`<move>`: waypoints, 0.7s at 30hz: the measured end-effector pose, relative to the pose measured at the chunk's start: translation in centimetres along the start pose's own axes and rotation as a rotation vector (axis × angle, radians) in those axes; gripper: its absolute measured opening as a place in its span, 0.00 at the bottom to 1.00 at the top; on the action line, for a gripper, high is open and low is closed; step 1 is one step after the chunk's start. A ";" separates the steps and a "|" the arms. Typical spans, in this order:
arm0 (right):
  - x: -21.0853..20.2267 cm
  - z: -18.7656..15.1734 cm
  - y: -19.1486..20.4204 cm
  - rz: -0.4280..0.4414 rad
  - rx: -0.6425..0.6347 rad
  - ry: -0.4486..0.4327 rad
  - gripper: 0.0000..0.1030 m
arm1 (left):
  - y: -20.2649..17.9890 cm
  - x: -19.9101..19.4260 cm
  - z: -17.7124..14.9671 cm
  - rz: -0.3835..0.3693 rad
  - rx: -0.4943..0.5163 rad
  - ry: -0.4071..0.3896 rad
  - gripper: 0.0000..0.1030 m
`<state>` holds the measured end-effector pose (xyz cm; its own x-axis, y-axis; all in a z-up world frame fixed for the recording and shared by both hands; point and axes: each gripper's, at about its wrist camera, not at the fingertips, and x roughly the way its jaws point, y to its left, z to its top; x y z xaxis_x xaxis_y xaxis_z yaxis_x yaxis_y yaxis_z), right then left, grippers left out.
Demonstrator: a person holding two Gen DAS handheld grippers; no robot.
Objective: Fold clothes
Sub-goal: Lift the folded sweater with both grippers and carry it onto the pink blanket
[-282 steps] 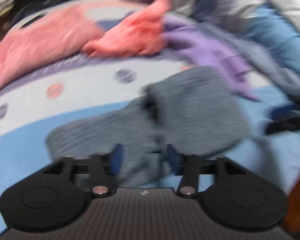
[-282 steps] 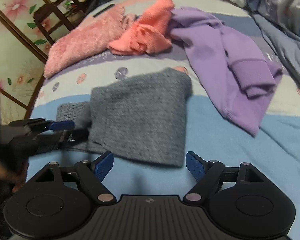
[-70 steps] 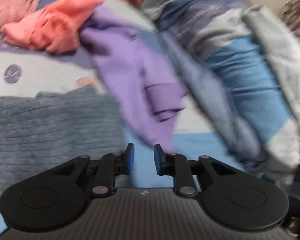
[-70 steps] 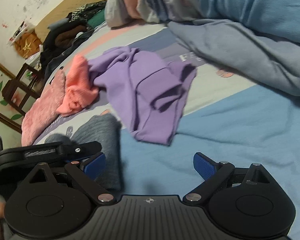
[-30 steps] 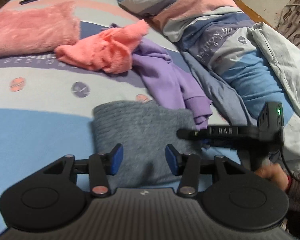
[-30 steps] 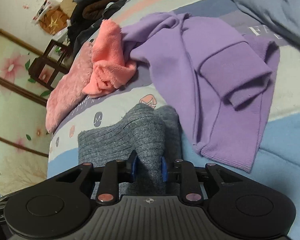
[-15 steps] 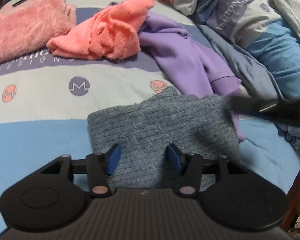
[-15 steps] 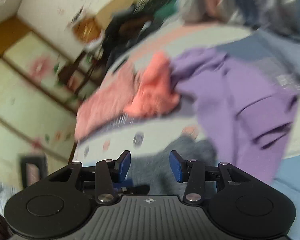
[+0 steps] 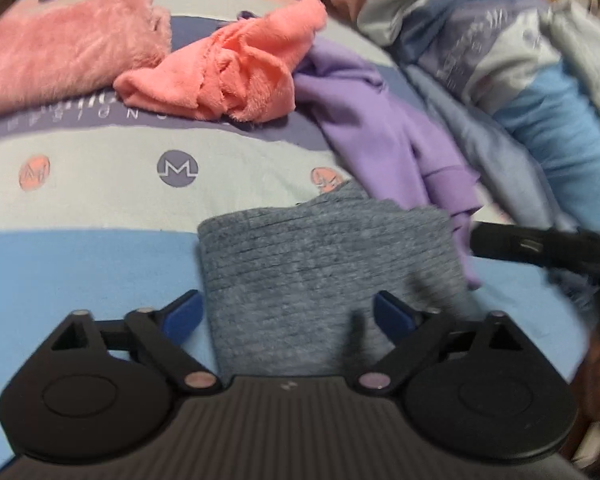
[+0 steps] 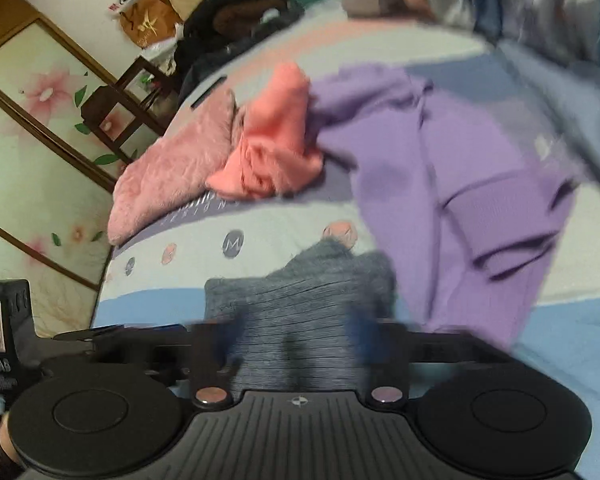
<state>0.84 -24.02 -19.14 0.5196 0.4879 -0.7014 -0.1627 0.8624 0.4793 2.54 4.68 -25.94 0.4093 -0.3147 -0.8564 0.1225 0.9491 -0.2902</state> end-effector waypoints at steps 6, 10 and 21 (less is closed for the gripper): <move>1.4 -1.1 -3.7 0.084 0.134 0.056 0.92 | 5.9 1.8 -0.3 -0.189 -0.298 0.032 0.96; 5.6 -2.8 -7.5 0.184 0.328 0.141 0.89 | 8.8 4.8 -1.0 -0.267 -0.415 0.070 0.95; 11.2 -2.7 -7.6 0.360 0.358 0.233 0.71 | 9.3 8.2 -1.8 -0.416 -0.462 0.088 0.77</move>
<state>5.59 -24.70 -32.06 0.2780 0.7953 -0.5387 0.0205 0.5557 0.8311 5.44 10.89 -36.44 0.3327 -0.6755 -0.6581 -0.1556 0.6490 -0.7448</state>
